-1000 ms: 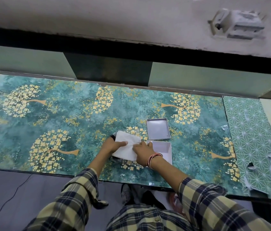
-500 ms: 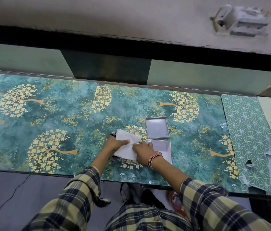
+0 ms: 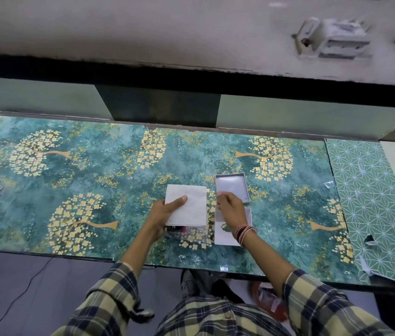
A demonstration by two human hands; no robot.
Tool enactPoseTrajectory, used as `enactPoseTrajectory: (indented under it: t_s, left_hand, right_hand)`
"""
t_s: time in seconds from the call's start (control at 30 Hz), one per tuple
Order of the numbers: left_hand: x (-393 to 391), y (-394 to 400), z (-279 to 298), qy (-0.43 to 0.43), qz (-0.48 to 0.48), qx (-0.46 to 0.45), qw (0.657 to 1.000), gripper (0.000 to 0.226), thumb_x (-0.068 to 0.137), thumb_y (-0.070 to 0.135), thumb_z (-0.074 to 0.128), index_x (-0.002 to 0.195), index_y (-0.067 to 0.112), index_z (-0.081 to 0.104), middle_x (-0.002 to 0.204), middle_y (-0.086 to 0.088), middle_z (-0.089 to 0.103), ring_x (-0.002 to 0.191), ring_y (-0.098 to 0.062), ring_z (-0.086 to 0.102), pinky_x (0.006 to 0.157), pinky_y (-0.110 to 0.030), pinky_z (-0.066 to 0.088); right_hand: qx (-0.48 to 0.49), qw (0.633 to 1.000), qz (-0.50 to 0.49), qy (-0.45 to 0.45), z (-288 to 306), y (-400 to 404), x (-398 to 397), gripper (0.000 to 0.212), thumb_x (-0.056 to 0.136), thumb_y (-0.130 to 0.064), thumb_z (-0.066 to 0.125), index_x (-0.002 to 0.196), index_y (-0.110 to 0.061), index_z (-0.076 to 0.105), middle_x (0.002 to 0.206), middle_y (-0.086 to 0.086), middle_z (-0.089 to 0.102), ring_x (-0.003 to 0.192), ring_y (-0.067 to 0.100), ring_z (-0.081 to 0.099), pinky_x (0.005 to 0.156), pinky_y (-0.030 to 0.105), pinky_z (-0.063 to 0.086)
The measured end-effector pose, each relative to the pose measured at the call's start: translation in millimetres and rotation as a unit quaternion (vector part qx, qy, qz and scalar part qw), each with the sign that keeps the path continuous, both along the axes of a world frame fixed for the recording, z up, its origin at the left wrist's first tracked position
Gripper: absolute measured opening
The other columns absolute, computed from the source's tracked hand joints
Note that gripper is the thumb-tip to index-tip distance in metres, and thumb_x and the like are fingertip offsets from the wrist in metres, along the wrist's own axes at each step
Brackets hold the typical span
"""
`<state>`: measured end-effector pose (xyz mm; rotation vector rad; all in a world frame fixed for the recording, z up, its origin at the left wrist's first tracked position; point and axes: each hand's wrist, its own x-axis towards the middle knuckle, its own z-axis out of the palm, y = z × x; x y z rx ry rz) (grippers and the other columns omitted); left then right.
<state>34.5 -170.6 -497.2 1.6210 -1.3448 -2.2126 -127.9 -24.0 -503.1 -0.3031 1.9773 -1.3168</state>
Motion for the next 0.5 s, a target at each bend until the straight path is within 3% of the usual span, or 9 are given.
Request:
enactPoseTrajectory:
  t_s: [0.1,0.17,0.27,0.4,0.5]
  left_hand:
    - [-3.7,7.7,10.4,0.046,-0.012,0.018,0.999,0.044,0.084,0.025,0.083,0.118,-0.001,0.07,0.099,-0.016,0.081,0.082,-0.031,0.077,0.065,-0.039,0.063]
    - [-9.1,16.0,14.3,0.07,-0.024,0.029,0.997,0.037,0.087,0.024,0.079,0.116,0.003,0.071,0.1,-0.015,0.081,0.083,-0.029,0.078,0.066,-0.037,0.062]
    - [-18.1,27.2,15.8,0.091,-0.04,0.035,0.994,0.036,0.09,0.027,0.076,0.119,0.005,0.07,0.109,-0.017,0.079,0.095,-0.033,0.076,0.073,-0.039,0.062]
    - [-30.5,44.3,13.2,0.103,-0.057,0.018,0.993,0.041,0.092,0.036,0.074,0.124,0.011,0.067,0.113,-0.013,0.079,0.1,-0.031,0.076,0.079,-0.041,0.063]
    - [-37.7,54.4,7.9,0.096,-0.072,-0.005,0.993,0.046,0.091,0.046,0.073,0.126,0.016,0.066,0.118,-0.011,0.078,0.104,-0.03,0.076,0.088,-0.046,0.063]
  right_hand:
    - [-0.015,0.967,-0.086,-0.239,8.0,-3.8,-7.0,0.047,0.098,-0.056,0.052,0.093,-0.011,0.06,0.075,0.006,0.056,0.07,0.022,0.053,0.073,0.039,0.051]
    - [-0.021,0.948,-0.067,-0.309,14.3,-2.3,-6.7,0.068,0.096,-0.069,0.04,0.1,-0.008,0.069,0.077,0.01,0.066,0.073,0.026,0.062,0.072,0.037,0.054]
    - [-0.053,0.938,-0.063,-0.337,18.5,0.0,-6.0,0.084,0.096,-0.074,0.027,0.113,-0.007,0.075,0.095,0.015,0.078,0.085,0.031,0.072,0.079,0.043,0.057]
    - [-0.059,0.937,-0.068,-0.337,15.8,2.5,-1.8,0.088,0.093,-0.079,0.026,0.127,-0.011,0.071,0.116,0.02,0.075,0.104,0.039,0.07,0.096,0.057,0.055]
    - [-0.057,0.939,-0.082,-0.33,12.9,10.9,-1.0,0.08,0.091,-0.079,0.033,0.125,-0.018,0.072,0.118,0.016,0.076,0.108,0.038,0.071,0.09,0.052,0.059]
